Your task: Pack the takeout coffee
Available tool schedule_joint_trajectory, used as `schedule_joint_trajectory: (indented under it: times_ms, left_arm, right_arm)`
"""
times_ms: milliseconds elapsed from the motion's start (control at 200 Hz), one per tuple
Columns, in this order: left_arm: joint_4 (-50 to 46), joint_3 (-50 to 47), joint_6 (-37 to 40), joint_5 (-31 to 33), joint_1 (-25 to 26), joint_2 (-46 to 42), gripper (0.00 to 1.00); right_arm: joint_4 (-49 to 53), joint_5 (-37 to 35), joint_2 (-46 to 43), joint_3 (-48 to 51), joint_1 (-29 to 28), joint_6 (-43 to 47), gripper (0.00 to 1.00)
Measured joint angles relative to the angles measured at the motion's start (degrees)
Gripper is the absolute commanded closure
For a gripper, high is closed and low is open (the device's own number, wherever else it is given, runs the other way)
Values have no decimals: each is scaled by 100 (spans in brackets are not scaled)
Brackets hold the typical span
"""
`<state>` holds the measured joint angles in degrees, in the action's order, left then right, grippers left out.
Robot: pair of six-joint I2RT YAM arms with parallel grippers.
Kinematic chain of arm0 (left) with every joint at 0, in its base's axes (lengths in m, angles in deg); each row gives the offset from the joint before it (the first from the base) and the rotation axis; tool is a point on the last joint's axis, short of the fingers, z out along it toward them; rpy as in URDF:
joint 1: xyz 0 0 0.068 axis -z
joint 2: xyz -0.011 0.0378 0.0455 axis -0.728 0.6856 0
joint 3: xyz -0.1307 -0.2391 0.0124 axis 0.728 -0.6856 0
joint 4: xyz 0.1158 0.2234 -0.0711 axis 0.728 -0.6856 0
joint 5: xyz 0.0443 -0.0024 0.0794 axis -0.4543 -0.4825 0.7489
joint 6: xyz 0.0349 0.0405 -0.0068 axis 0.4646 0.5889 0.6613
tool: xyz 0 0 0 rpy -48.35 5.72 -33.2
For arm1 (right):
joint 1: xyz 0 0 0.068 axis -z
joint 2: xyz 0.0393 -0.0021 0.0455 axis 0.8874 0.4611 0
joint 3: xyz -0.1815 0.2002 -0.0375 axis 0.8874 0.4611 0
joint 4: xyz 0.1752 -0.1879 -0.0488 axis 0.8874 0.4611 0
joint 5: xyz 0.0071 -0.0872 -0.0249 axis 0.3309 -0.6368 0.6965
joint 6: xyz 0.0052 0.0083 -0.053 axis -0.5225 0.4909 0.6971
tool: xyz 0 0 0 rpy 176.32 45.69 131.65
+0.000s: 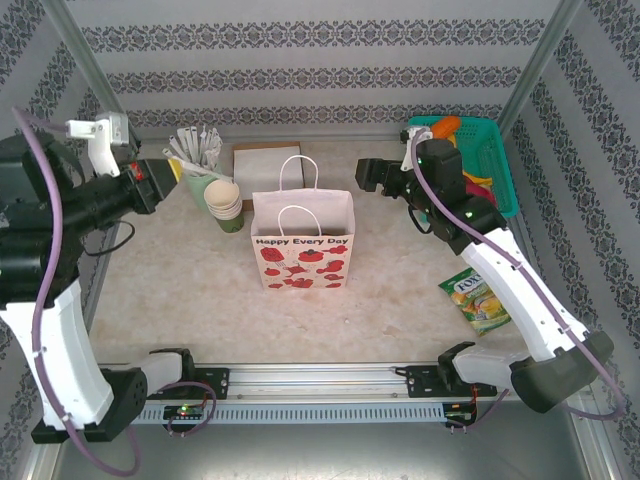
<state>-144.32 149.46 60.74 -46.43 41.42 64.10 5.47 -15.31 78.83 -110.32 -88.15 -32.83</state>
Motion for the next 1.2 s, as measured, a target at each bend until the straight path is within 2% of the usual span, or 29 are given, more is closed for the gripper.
schedule_joint_trajectory:
  times_ms: [220,420,535,719,849,999,1199]
  left_arm:
    - [535,-739,-533,-1032,2,-387,100]
    - [1217,-1604,-892,-1360,52,-258,100]
    - [1635,-2223,-1088,-1397,398,-127,100]
    - [2124,-2708,-1220,-957,1434,249,100]
    - [2404,-2730,-1196,-573,1945,549,100]
    - [2253,-2503,-863,-35,2361,1078,100]
    - [1860,-2487,-455,640,2435,1316,100]
  right_arm:
    - [90,0,66,-61,-4,-2,2]
    - [136,-2,68,-61,-4,0,2]
    - [175,-4,66,-61,-15,0,2]
    - [210,-13,66,-61,-44,-2,2]
    - [212,-33,66,-59,-96,0,2]
    - [219,-50,66,-59,-129,9,2]
    - [262,-94,66,-15,-129,28,2]
